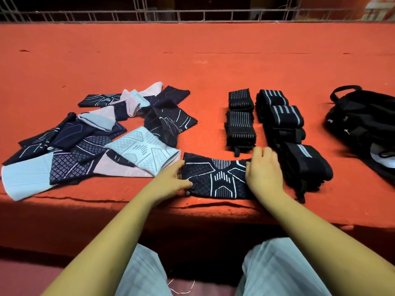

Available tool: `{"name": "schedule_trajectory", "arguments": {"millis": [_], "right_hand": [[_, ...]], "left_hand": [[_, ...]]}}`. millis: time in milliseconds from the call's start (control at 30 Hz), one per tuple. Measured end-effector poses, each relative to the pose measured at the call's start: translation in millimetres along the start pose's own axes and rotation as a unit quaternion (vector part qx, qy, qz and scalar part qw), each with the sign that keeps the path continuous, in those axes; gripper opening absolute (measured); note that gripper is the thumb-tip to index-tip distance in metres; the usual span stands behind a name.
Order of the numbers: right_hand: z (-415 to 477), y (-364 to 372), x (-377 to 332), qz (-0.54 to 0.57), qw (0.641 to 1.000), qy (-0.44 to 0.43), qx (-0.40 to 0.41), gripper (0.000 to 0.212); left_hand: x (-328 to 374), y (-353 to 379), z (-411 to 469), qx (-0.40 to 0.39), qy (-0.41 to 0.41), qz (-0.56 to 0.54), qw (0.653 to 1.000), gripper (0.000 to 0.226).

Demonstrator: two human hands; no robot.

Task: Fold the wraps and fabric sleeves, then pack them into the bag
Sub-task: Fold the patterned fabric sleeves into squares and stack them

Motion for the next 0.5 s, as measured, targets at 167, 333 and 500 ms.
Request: {"name": "schedule_trajectory", "arguments": {"millis": [167, 333, 500], "right_hand": [[-15.4, 20.0, -76.5, 0.17, 0.952, -0.239, -0.093, 0.046], [-26.8, 54.2, -73.8, 0.115, 0.948, -0.241, -0.175, 0.056], [-27.3, 51.2, -74.9, 0.126, 0.951, -0.232, -0.162, 0.052]], "left_hand": [[5.6, -2.1, -5.3, 0.072, 0.05, 0.032, 0.996, 0.061], [16.7, -5.8, -28.9, 0.204, 0.184, 0.262, 0.925, 0.033], [4.4, -3.7, -38.6, 0.278, 0.17, 0.302, 0.896, 0.036]]}}
Point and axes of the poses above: each hand's wrist, its own z-axis towards the middle knuckle, its own y-axis out of the palm, x = y × z, the point moved 8 cm from there along z, towards the middle knuckle, and after that the axes turned 12 degrees about -y, right-handed, at the moved point
